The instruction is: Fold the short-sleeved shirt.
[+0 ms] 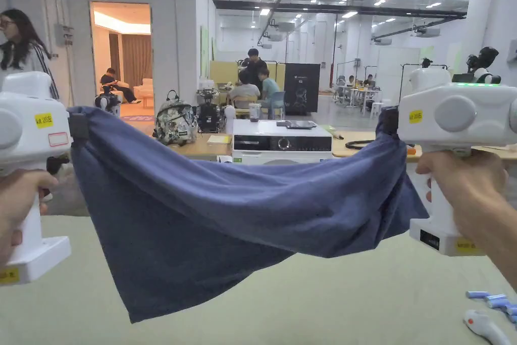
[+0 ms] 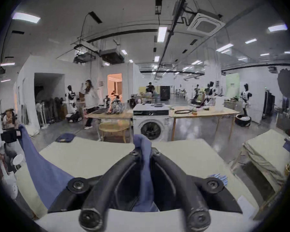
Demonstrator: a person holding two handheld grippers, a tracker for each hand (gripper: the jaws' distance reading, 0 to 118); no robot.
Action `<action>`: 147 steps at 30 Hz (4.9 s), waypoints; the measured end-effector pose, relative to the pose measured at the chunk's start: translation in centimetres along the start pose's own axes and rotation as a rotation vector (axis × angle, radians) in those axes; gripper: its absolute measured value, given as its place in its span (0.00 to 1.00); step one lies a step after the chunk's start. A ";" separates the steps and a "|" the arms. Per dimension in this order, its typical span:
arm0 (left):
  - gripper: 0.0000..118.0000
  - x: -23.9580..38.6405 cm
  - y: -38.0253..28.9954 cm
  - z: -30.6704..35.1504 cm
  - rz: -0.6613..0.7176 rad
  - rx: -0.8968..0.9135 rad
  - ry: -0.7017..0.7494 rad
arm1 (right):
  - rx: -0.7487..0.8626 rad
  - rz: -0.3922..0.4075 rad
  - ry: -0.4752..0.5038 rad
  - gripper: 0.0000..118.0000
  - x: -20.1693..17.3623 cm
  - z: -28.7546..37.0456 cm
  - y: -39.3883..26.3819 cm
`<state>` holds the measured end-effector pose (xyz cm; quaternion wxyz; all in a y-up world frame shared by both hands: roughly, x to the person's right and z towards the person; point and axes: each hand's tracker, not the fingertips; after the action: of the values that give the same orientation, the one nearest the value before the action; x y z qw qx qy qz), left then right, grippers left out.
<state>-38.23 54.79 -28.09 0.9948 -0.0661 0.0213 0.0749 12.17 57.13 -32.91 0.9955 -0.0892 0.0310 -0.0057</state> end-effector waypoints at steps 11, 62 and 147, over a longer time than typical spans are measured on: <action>0.00 1.2 5.5 -2.9 -0.048 -0.015 0.032 | 0.023 -0.094 0.006 0.05 2.8 -1.5 4.8; 0.00 -5.9 -35.8 -2.6 -0.054 -0.535 0.094 | -0.463 0.009 0.013 0.05 2.6 -7.8 -40.1; 0.00 2.7 -36.0 -5.0 -0.189 -0.531 -0.010 | -1.053 -0.251 -0.133 0.48 8.2 -21.3 -39.2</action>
<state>-30.28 19.22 -28.56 0.9452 -0.3259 -0.0105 -0.0150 18.78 14.65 -47.31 0.8077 -0.5789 -0.0441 -0.1024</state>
